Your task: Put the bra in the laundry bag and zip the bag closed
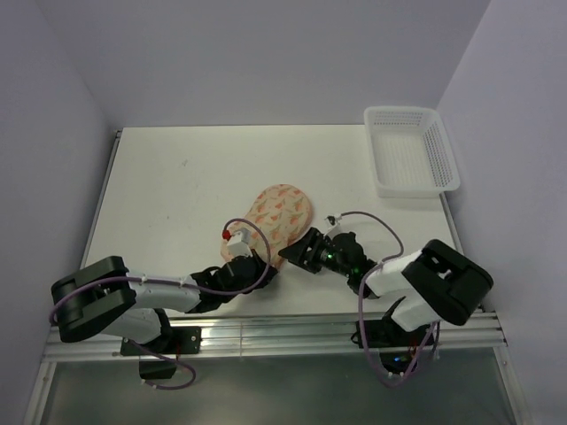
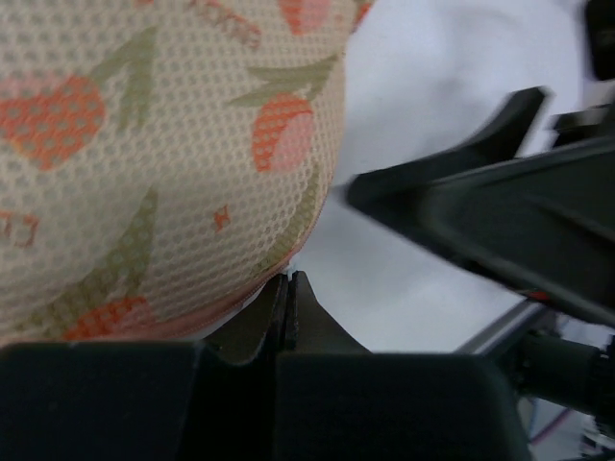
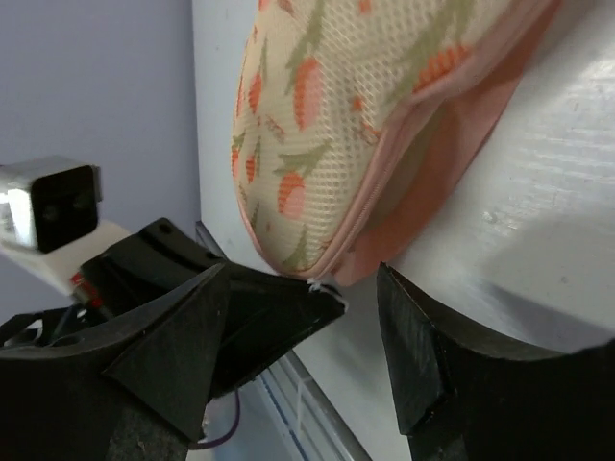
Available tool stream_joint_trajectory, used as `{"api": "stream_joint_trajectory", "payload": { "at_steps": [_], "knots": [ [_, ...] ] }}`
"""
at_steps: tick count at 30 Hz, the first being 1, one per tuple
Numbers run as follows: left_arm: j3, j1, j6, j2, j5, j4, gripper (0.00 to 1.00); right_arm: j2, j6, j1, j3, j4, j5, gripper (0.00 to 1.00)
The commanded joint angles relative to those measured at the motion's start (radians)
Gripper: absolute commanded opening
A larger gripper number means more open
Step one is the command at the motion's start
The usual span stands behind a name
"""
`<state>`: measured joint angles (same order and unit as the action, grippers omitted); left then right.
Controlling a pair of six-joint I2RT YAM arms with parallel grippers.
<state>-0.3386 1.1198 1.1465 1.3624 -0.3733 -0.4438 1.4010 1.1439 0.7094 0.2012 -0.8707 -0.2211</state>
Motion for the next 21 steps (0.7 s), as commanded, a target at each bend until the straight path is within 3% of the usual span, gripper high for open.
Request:
{"api": "stream_joint_trajectory", "payload": {
  "at_steps": [1,5,6,8,12,14,17,21],
  "knots": [
    [-0.045,-0.002,0.007,-0.009,0.045,-0.108,0.0,0.111,0.094,0.025,0.019,-0.209,0.048,0.69],
    [-0.03,0.0,0.01,-0.029,0.05,-0.101,0.0,0.254,0.134,0.025,0.062,-0.361,0.0,0.62],
    [-0.025,0.0,0.013,-0.032,0.053,-0.098,0.0,0.291,0.135,0.025,0.088,-0.379,-0.009,0.46],
    [-0.017,0.0,0.019,-0.034,0.054,-0.087,0.0,0.315,0.142,0.027,0.092,-0.425,-0.009,0.39],
    [0.013,0.0,0.019,-0.06,0.042,-0.056,0.0,0.302,0.114,0.025,0.096,-0.387,0.019,0.09],
    [0.019,0.0,0.012,-0.086,0.027,-0.009,0.0,0.277,0.08,0.01,0.096,-0.328,0.031,0.0],
    [0.032,0.0,-0.005,-0.13,-0.006,0.059,0.0,0.247,0.039,-0.046,0.092,-0.278,0.008,0.0],
    [0.067,-0.002,-0.017,-0.267,-0.059,0.203,0.0,0.225,-0.03,-0.216,0.122,-0.17,-0.13,0.0]
  ]
}}
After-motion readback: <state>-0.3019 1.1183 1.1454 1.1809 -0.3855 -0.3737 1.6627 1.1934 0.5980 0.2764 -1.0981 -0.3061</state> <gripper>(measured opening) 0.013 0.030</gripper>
